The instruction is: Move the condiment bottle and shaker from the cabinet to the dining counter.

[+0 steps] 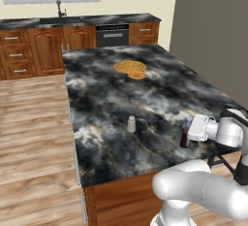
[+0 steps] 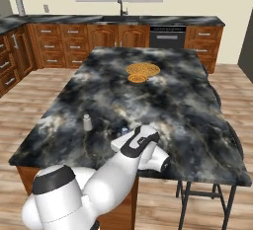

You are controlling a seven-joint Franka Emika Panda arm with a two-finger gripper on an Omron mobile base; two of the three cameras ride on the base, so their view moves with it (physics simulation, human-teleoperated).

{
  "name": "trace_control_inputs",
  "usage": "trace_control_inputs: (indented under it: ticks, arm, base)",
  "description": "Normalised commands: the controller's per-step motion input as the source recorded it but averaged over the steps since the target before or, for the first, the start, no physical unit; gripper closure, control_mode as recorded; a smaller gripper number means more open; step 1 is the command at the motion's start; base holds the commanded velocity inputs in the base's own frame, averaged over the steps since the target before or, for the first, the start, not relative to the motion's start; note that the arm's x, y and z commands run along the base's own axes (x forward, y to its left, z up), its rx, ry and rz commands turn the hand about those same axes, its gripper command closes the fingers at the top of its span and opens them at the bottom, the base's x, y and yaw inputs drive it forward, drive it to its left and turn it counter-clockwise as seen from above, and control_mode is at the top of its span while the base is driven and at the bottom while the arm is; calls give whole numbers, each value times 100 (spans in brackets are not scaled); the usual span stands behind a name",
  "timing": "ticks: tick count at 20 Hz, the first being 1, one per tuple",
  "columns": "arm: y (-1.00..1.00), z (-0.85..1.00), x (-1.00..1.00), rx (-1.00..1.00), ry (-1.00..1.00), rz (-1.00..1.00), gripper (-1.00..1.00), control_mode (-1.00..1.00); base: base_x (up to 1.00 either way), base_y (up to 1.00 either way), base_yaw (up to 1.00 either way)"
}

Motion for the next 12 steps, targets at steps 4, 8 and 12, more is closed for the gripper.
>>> trace_control_inputs:
  ticks: [4,8,12]
  arm:
    - [0,0,-5,0,-9,0,100,-100]
    - [8,-1,0,0,-1,0,100,-100]
    - [0,0,0,0,0,0,-100,-100]
  base:
    - [0,0,0]
    - [0,0,0]
    - [0,0,0]
